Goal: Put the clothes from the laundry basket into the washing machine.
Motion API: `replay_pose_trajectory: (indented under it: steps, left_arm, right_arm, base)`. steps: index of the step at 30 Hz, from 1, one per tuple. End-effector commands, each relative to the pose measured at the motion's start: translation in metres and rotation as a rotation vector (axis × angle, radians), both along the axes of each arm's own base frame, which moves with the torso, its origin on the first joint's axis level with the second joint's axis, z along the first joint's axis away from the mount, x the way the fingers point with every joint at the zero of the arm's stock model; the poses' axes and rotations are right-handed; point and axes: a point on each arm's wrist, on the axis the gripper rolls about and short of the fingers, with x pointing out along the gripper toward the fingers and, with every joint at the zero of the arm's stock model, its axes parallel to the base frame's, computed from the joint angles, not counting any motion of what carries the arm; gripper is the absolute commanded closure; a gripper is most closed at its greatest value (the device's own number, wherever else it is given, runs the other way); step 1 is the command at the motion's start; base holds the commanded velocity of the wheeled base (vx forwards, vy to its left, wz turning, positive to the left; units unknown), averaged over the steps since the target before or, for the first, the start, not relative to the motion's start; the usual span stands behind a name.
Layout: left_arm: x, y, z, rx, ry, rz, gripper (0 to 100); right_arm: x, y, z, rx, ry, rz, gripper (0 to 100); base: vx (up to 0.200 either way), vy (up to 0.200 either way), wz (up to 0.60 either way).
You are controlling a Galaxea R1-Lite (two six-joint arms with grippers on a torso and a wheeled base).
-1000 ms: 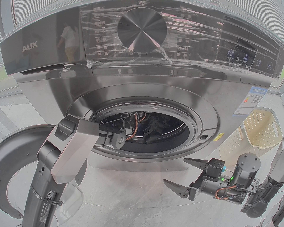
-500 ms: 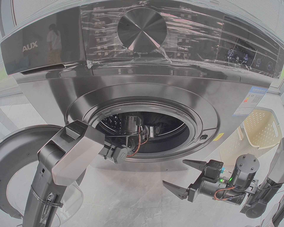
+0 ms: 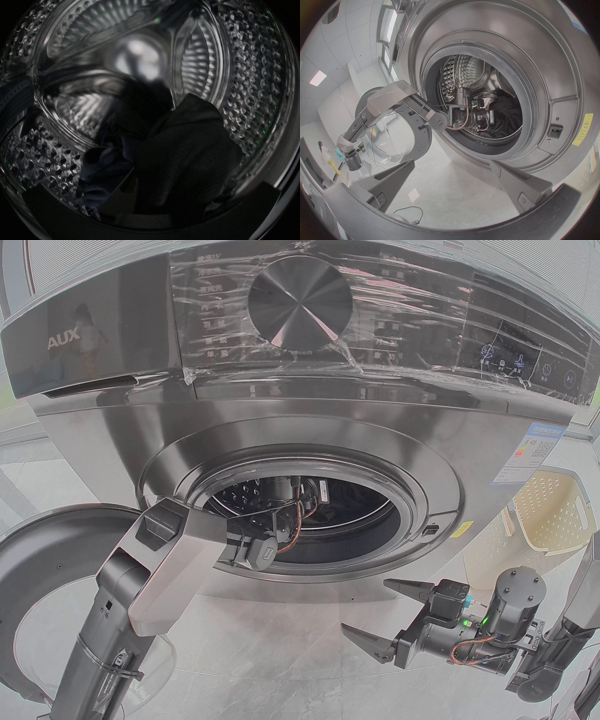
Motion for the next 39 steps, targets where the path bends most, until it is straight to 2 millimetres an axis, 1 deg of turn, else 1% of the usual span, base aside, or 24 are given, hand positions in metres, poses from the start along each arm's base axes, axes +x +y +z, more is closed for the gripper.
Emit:
replay_pose_trajectory:
  steps: [1,12,13,14,17,18,19,22,23,24,25,27,28,32,35,36,37,39]
  left_arm:
    - [0.018,0.007,-0.011,-0.029,-0.038,0.072,100]
    - [0.018,0.009,-0.007,-0.045,-0.058,0.076,100]
    - [0.017,0.008,-0.005,-0.053,-0.061,0.074,0]
    - [0.017,0.008,-0.004,-0.059,-0.063,0.074,0]
    - [0.010,0.003,0.013,-0.085,-0.074,0.061,0]
    - [0.005,0.002,0.014,-0.072,-0.056,0.056,0]
    - [0.001,0.002,0.014,-0.063,-0.042,0.053,0]
    - [-0.016,0.008,0.013,-0.011,0.027,0.046,0]
    - [-0.018,0.008,0.011,-0.004,0.035,0.045,0]
    - [-0.029,0.009,0.011,0.016,0.063,0.034,0]
    - [-0.031,0.009,0.010,0.021,0.069,0.033,0]
    - [-0.046,0.011,0.011,0.043,0.098,0.021,0]
    - [-0.054,0.011,0.008,0.056,0.115,0.012,0]
    - [-0.073,0.013,0.000,0.103,0.124,-0.009,0]
    - [-0.088,0.014,-0.001,0.124,0.123,-0.028,0]
    - [-0.097,0.013,-0.003,0.139,0.137,-0.044,0]
    - [-0.099,0.013,-0.004,0.142,0.141,-0.047,0]
    - [-0.114,0.015,-0.006,0.164,0.166,-0.066,0]
  right_arm:
    - [0.001,0.001,0.001,0.004,-0.004,0.001,0]
    - [0.001,0.004,0.003,0.014,-0.012,0.007,0]
    - [0.001,0.004,0.003,0.015,-0.013,0.007,0]
    - [0.001,0.004,0.003,0.015,-0.013,0.007,0]
    - [0.001,0.004,0.003,0.013,-0.010,0.007,0]
    - [0.001,0.004,0.003,0.014,-0.009,0.007,0]
    - [0.001,0.003,0.002,0.013,-0.008,0.007,0]
    - [0.001,0.003,0.003,0.015,-0.013,0.007,0]
    - [0.001,0.003,0.003,0.015,-0.013,0.007,0]
    - [0.001,0.003,0.003,0.015,-0.013,0.004,0]
    - [0.001,0.003,0.003,0.014,-0.012,0.004,0]
    - [0.001,0.003,0.003,0.015,-0.013,0.004,0]
    - [0.001,0.003,0.004,0.016,-0.014,0.006,0]
    - [0.000,0.003,0.004,0.017,-0.013,0.007,0]
    - [0.000,0.002,0.004,0.017,-0.013,0.007,0]
    - [0.000,0.003,0.004,0.017,-0.013,0.007,0]
    - [0.000,0.003,0.004,0.018,-0.014,0.005,0]
    - [0.001,0.002,0.005,0.020,-0.016,0.004,0]
  base:
    - [0.000,0.000,0.00]
    - [0.000,0.000,0.00]
    - [0.000,0.000,0.00]
    - [0.000,0.000,0.00]
    - [0.000,0.000,0.00]
    - [0.000,0.000,0.00]
    - [0.000,0.000,0.00]
    - [0.000,0.000,0.00]
    - [0.000,0.000,0.00]
    - [0.000,0.000,0.00]
    - [0.000,0.000,0.00]
    - [0.000,0.000,0.00]
    - [0.000,0.000,0.00]
    - [0.000,0.000,0.00]
    - [0.000,0.000,0.00]
    - [0.000,0.000,0.00]
    - [0.000,0.000,0.00]
    - [0.000,0.000,0.00]
